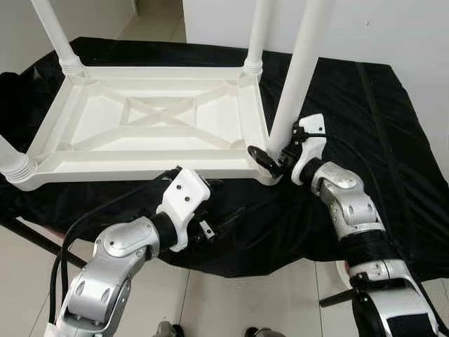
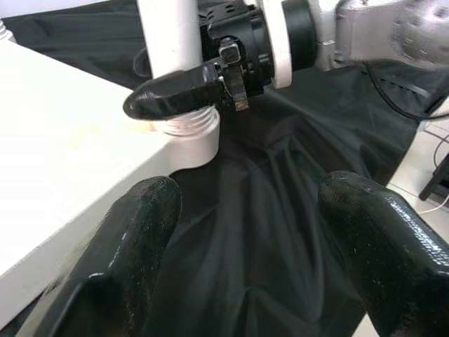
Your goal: Building children table
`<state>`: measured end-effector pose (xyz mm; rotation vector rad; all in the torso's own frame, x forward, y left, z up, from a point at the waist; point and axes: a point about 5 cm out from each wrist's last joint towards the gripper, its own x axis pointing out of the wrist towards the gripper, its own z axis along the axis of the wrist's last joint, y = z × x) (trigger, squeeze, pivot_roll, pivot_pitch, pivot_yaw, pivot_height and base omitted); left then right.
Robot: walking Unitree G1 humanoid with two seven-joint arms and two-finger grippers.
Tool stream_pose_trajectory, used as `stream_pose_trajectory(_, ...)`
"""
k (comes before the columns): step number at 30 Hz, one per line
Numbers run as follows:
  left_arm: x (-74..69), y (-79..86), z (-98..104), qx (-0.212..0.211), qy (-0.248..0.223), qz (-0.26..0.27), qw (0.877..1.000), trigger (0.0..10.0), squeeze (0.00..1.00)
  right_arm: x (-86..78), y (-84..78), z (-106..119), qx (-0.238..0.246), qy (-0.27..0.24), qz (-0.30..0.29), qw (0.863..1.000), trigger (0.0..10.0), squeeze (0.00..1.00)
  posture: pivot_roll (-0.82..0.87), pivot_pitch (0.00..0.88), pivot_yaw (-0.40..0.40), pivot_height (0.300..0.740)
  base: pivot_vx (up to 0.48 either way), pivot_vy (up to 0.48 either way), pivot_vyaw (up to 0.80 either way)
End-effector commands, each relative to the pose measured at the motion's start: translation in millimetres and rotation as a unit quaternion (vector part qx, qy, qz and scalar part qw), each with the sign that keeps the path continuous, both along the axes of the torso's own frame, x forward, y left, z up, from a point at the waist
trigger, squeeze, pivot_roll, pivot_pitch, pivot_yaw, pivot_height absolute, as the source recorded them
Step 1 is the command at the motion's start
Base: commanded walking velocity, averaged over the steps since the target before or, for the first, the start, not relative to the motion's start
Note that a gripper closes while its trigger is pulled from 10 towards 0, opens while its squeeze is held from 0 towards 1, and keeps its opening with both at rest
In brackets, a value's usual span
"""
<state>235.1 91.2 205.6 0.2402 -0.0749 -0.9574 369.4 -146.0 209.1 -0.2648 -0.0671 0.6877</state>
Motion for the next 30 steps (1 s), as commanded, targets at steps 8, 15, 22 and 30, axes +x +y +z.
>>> stream_pose_trajectory(8,0.6,5.2,1.3,0.001,-0.006,0.039,0.999,10.0,0.00,7.3,9.3,-8.1,-0.013,0.057,0.067,0.996,0.0,0.00,-0.01,0.151,0.042,0.740,0.000,0.000,0.00)
stream_pose_trajectory(15,-0.5,5.4,1.0,0.001,-0.006,0.040,0.999,10.0,0.00,13.1,3.8,-15.9,0.017,0.083,0.027,0.996,0.0,0.00,-0.01,0.145,0.042,0.740,0.000,0.000,0.00)
stream_pose_trajectory(22,-0.7,4.3,0.2,0.000,-0.004,0.039,0.999,10.0,0.00,16.2,-3.6,-39.1,0.023,0.104,-0.168,0.980,0.0,0.00,-0.02,0.149,0.043,0.740,0.000,0.000,0.00)
stream_pose_trajectory(30,-0.6,2.7,-0.7,-0.001,-0.002,0.034,0.999,10.0,0.00,-0.1,5.1,-62.4,0.098,0.120,-0.357,0.921,0.0,0.00,-0.03,0.151,0.045,0.740,0.000,0.000,0.00)
